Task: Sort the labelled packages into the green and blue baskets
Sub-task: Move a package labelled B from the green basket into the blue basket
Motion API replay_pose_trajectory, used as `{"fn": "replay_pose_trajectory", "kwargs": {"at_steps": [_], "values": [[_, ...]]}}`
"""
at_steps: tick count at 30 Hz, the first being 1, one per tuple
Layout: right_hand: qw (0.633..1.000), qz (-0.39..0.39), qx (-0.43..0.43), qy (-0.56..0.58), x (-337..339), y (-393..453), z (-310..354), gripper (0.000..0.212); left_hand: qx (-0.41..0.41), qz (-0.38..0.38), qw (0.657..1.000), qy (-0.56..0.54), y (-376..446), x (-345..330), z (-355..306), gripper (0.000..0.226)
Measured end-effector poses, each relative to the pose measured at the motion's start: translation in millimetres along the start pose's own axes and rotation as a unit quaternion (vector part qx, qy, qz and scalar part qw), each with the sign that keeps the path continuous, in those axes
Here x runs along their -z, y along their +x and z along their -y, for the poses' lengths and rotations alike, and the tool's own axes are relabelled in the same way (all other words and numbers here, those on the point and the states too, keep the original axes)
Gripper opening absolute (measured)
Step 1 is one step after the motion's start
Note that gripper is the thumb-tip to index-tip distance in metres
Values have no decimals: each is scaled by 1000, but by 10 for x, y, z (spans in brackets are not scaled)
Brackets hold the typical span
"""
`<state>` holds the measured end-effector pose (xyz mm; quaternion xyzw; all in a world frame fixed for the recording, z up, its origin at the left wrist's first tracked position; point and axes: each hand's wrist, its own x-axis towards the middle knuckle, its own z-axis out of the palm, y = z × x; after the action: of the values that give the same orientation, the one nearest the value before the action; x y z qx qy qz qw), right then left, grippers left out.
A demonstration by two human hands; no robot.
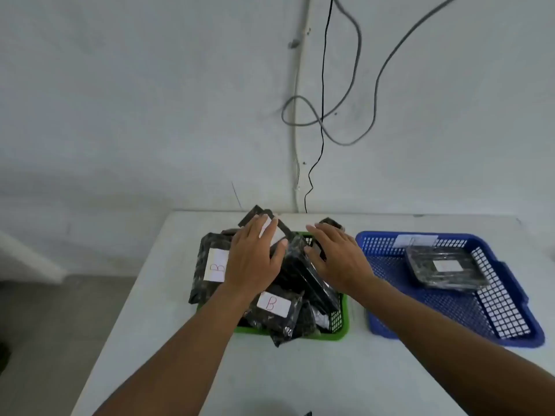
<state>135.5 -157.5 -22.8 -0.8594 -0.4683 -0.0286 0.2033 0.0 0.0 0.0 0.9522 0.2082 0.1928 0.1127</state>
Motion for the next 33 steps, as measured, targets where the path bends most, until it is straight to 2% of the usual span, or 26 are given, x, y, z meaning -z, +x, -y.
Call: {"fn": "replay_pose_trajectory", "kwargs": {"at_steps": [6, 11, 15, 17, 19, 21, 23, 26, 28, 30, 31, 33], "values": [[987, 46, -111, 106, -310, -422, -36, 48, 71, 72, 987, -127, -124, -332, -126, 54], [966, 80, -171, 179, -394, -661, 3, 52, 198, 91, 937, -274, -101, -398, -267, 76], [948, 23, -197, 250, -385, -740, 17, 44, 278, 81, 888, -358, -61, -355, -311, 63], [934, -15, -207, 290, -323, -715, -4, 41, 283, 73, 872, -393, -99, -297, -293, 45], [920, -35, -233, 314, -279, -688, -41, 47, 265, 54, 868, -415, -168, -239, -254, 25], [887, -38, -278, 366, -235, -666, -55, 55, 275, 25, 840, -467, -230, -184, -218, 26], [815, -42, -302, 493, -169, -641, -29, 62, 317, 2, 789, -525, -276, -168, -189, 35], [708, -70, -328, 622, -24, -615, -53, 75, 346, -5, 738, -580, -338, -170, -221, 36], [674, -72, -360, 641, 87, -625, -142, 69, 363, 10, 689, -627, -391, -184, -276, 33], [650, -61, -365, 664, 212, -678, -257, 53, 371, 34, 636, -676, -428, -223, -368, 31], [645, -56, -364, 670, 283, -730, -332, 50, 370, 44, 623, -687, -439, -267, -430, 31], [643, -49, -364, 672, 426, -879, -532, 54, 361, 71, 623, -690, -445, -365, -625, 31]]}}
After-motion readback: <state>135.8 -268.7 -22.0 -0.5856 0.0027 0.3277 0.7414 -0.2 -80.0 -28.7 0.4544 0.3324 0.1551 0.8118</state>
